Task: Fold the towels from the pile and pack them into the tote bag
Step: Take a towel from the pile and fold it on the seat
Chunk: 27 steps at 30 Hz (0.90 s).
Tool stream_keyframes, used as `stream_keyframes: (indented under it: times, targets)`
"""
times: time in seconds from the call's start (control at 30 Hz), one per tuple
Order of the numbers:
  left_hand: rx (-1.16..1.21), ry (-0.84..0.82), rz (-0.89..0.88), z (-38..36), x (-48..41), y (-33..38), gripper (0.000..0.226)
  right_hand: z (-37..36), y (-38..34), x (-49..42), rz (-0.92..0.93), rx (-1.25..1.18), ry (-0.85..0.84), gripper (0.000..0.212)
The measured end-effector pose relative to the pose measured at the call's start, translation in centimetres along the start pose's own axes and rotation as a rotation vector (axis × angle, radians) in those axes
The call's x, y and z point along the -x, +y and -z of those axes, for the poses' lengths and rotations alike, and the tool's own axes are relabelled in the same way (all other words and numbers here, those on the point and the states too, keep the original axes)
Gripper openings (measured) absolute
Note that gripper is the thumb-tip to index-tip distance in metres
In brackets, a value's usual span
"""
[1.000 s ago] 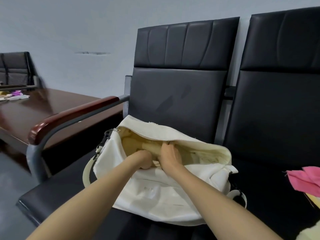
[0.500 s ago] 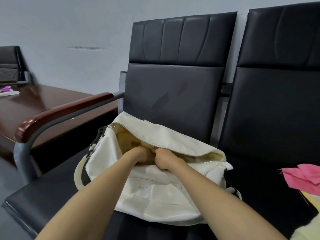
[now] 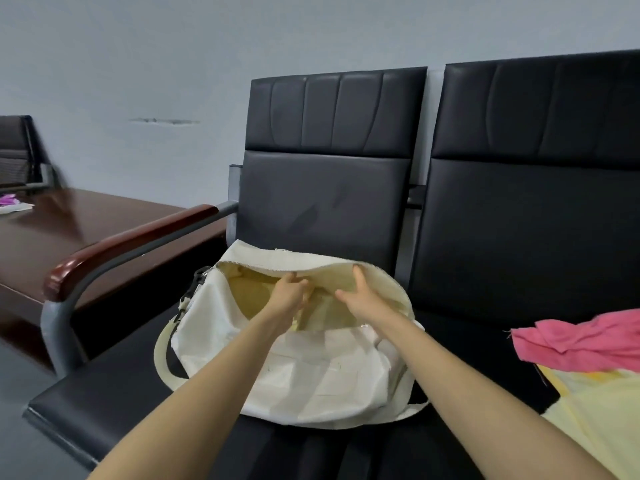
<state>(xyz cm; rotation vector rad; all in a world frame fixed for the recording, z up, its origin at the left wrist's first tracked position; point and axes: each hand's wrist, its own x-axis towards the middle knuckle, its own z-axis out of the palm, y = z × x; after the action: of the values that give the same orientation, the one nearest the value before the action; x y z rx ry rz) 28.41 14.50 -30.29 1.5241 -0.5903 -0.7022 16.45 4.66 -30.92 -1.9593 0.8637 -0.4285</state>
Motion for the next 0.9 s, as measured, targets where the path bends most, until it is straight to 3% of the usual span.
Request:
stream_keyframes:
  times: [0.1, 0.2, 0.3, 0.4, 0.53, 0.7, 0.8, 0.9]
  targets:
    - [-0.361, 0.115, -0.228, 0.1, -2.6, 1.6, 0.049, 3.2, -1.1, -2.8, 0.2, 0.257, 0.102, 0.075]
    - [-1.0, 0.237, -0.413, -0.2, -4.2, 1.4, 0.051, 4.0, -0.8, -5.3, 0.206, 0.591, 0.085, 0.07]
    - [-1.316, 0.125, -0.325, -0.5, -5.1, -0.7, 0.057, 3.0, 0.0, -6.1, 0.177, 0.7, 0.06, 0.067]
    - [-1.318, -0.06, -0.158, -0.4, -5.2, -3.0, 0.054, 2.9, -0.1, -5.4, 0.152, 0.547, 0.005, 0.068]
    - [-1.221, -0.206, -0.21, -1.6, -3.1, -4.1, 0.041, 3.8, -0.6, -2.5, 0.195, 0.402, -0.039, 0.062]
    - [-1.094, -0.227, -0.332, -4.7, 3.1, -5.5, 0.038, 4.7, 0.0, 0.0, 0.376, 0.641, 0.085, 0.059]
    - [-1.304, -0.378, -0.332, -6.0, 5.6, -7.4, 0.03, 5.6, 0.4, 0.1, 0.259, 0.862, 0.001, 0.061]
    - [-1.241, -0.443, -0.159, -5.9, 5.6, -7.3, 0.029, 6.1, 0.6, -0.4, 0.189, 0.914, -0.066, 0.061]
